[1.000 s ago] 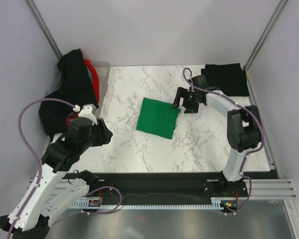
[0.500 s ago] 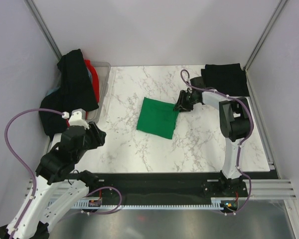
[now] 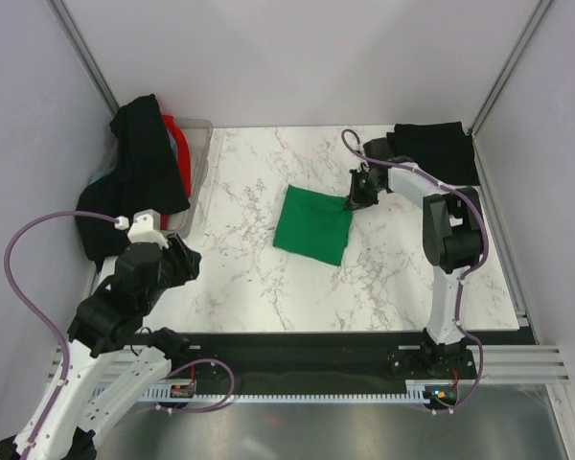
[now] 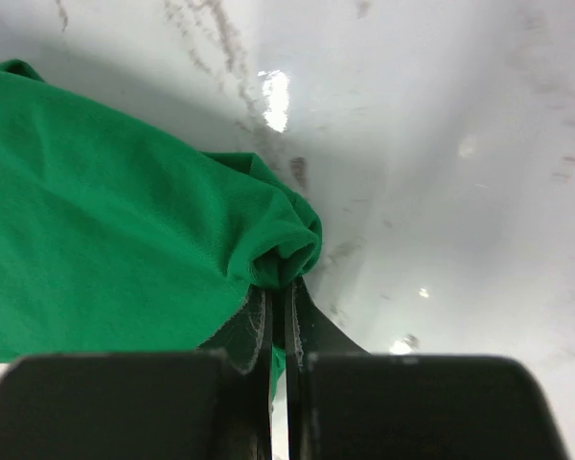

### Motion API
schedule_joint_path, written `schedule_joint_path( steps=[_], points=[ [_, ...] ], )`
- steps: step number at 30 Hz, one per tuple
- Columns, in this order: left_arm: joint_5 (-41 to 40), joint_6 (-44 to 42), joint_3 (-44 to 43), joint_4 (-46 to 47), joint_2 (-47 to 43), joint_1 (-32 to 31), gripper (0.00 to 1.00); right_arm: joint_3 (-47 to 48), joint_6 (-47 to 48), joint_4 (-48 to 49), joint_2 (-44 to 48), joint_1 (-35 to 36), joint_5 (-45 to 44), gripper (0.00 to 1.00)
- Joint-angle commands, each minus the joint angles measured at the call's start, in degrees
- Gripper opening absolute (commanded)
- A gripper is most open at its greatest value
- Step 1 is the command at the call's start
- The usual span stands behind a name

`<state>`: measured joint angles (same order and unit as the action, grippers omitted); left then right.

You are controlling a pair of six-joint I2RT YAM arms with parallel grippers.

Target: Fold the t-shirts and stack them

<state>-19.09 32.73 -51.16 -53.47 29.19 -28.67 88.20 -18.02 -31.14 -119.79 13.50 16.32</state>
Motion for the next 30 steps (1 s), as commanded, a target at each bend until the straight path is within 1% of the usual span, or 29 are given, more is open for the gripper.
schedule_joint_path(
  steps=[1,4,5,7,12,13,17,22,30],
  points=[
    [-1.8,1.5,0.2,1.7,-0.5,0.5,0.57,5.0,6.6,-8.5,6.5,-0.8,-13.5,0.0],
    [-1.8,1.5,0.3,1.7,-0.6,1.3,0.57,7.3,8.7,-10.3,9.7,-0.8,-20.3,0.0],
    [-1.7,1.6,0.2,1.7,-0.5,1.8,0.57,7.7,9.2,-10.4,10.8,-0.8,-25.5,0.0],
    [-1.5,1.5,0.3,1.8,-0.4,2.0,0.57,9.3,10.7,-11.0,11.7,-0.8,-30.5,0.0],
    [-1.6,1.6,0.4,1.7,-0.8,2.8,0.57,13.8,17.1,-11.1,12.5,-1.0,-40.2,0.0],
    [-1.8,1.6,0.4,1.8,-1.0,2.8,0.57,15.4,19.7,-10.5,12.4,-1.1,-40.8,0.0],
    [-1.9,1.8,0.6,1.7,-1.7,3.0,0.57,16.6,25.0,-6.8,13.5,-1.2,-43.2,0.0],
    [-1.9,1.8,0.5,1.8,-1.3,3.0,0.57,17.3,29.2,-1.7,14.2,-1.5,-47.4,0.0],
    [-1.9,1.9,0.6,1.8,-0.8,3.3,0.56,20.3,35.7,4.0,13.9,-2.2,-48.0,0.0]
  ],
)
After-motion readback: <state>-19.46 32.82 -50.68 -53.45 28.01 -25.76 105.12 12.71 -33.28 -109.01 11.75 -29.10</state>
